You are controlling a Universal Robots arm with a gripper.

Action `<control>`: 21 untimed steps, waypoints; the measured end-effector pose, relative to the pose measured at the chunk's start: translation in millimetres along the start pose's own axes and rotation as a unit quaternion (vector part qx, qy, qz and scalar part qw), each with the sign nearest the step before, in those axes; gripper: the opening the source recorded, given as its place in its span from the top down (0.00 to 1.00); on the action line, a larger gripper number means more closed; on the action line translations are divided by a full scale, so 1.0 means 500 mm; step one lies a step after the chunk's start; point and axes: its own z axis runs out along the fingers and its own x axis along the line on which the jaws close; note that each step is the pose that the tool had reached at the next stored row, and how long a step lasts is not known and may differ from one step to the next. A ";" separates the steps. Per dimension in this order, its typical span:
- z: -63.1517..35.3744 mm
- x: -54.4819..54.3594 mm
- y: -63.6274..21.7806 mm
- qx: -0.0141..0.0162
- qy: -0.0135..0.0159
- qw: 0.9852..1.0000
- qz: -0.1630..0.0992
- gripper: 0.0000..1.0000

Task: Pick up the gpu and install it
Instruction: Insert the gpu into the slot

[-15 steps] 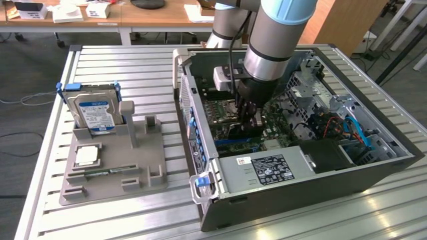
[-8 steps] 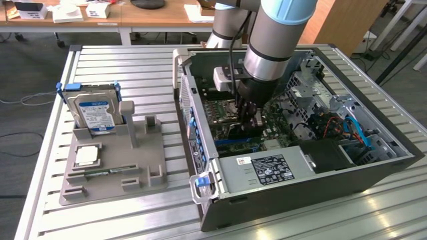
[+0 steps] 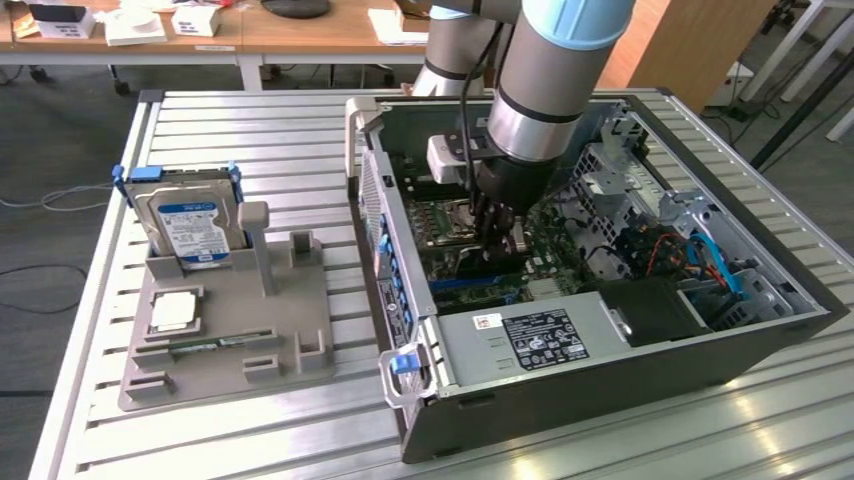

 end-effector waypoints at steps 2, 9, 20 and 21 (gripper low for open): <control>0.000 0.000 0.000 0.000 0.000 1.000 -0.001 0.73; 0.001 0.001 0.000 0.000 0.000 1.000 -0.001 0.73; 0.002 0.001 0.000 0.000 0.000 1.000 -0.001 0.73; 0.002 0.001 0.000 0.000 0.000 1.000 -0.001 0.73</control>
